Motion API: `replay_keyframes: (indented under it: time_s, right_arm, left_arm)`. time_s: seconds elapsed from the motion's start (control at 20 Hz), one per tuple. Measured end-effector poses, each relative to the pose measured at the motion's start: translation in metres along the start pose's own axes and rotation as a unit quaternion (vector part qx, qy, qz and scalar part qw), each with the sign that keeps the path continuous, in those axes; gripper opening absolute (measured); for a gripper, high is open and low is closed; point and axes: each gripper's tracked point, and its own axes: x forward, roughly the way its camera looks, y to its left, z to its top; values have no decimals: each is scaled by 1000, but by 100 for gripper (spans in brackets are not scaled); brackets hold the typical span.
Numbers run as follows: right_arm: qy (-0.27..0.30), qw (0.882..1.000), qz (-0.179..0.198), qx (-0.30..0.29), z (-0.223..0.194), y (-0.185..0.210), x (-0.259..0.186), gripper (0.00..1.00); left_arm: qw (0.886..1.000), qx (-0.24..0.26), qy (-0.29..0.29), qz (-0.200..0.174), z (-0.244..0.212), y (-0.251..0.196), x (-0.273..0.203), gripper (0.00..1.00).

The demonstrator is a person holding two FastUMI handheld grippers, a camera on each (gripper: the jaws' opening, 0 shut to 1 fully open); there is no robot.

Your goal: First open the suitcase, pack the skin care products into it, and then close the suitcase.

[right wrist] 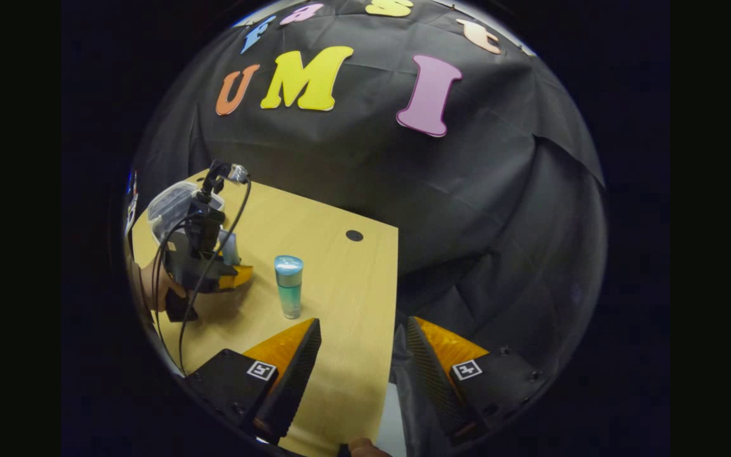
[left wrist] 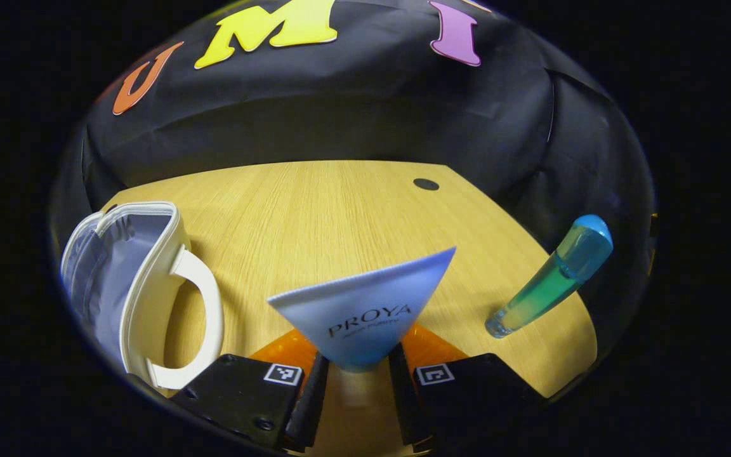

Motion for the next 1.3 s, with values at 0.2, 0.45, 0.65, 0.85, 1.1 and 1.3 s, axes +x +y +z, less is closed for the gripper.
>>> replay_keyframes:
  time_s: [0.2,0.45,0.65,0.85,1.1,1.3]
  right_arm:
    - [-7,998,57,-1,3,43,11,82]
    - [0,997,82,12,3,84,51,81]
    - [19,997,66,32,-13,102,99,82]
    - [28,997,50,46,-23,105,133,83]
    - [26,997,38,58,-18,106,158,74]
    - [33,997,13,72,-21,108,156,45]
  left_arm:
    - [1000,6,13,-13,1,-4,-12,46]
    - [1000,1,5,-18,12,9,-57,44]
    - [1000,-7,12,-8,11,22,-93,43]
    - [999,-24,21,5,5,33,-133,43]
    - [999,-28,25,16,4,57,-176,43]
    - [999,-20,13,27,18,87,-193,43]
